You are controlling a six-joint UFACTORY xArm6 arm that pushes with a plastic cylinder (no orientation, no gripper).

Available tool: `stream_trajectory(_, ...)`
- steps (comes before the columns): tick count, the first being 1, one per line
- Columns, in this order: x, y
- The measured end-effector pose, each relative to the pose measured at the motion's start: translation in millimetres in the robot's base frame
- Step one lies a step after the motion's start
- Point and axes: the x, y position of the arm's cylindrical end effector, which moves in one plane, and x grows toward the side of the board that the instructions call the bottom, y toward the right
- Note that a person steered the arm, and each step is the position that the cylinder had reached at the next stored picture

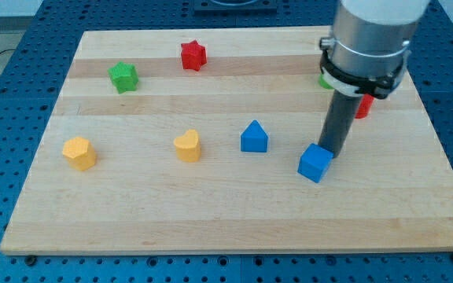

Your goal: Move blue triangle towards bottom of the board

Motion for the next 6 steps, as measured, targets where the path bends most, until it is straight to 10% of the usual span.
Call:
stream_trajectory(3,-49,-73)
stream_trajectory(6,53,-145)
